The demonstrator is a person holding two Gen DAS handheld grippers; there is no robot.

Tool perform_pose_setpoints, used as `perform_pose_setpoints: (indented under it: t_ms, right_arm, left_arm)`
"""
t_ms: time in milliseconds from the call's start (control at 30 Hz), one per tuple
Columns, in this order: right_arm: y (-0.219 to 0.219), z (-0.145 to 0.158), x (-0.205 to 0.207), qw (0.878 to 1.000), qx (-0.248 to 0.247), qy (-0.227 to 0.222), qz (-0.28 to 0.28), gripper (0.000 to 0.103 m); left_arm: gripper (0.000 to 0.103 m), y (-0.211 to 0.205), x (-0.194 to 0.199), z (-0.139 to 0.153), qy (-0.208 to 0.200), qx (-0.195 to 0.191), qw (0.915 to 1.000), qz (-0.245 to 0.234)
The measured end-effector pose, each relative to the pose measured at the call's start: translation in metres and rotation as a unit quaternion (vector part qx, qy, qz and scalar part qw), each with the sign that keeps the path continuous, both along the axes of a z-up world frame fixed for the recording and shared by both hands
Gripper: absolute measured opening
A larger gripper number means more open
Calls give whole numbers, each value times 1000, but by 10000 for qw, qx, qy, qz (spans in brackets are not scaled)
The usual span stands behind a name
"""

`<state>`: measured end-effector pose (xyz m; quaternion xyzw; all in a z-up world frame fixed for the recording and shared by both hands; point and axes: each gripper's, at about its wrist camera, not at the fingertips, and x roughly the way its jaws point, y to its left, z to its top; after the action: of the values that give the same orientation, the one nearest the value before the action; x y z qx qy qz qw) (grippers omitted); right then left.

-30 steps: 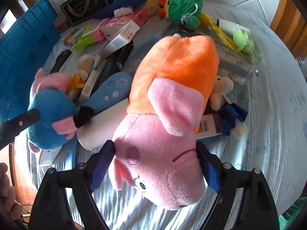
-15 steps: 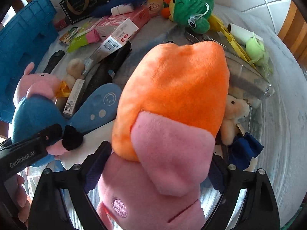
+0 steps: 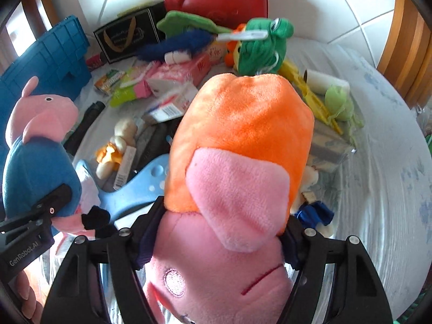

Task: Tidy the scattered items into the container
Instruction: 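Lift both pig plushes and carry them over the blue crate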

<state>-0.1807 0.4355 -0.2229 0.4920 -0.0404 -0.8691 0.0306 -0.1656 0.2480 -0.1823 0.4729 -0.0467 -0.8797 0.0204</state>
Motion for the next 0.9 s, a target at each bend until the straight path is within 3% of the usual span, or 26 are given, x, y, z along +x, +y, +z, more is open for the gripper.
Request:
perform_pose_setpoints:
  t_ms: [233, 533, 900]
  right_arm:
    - [-13, 52, 2, 9976, -35, 658, 202, 73]
    - [-61, 121, -11, 9868, -111, 1452, 703, 73]
    - [-203, 203, -22, 9623, -168, 2392, 1281, 73]
  left_arm:
    - [78, -17, 7, 45, 487, -58, 9987, 112]
    - [78, -66, 9, 104, 1170, -102, 9922, 407]
    - [78, -205, -3, 167, 1930, -200, 9787, 676]
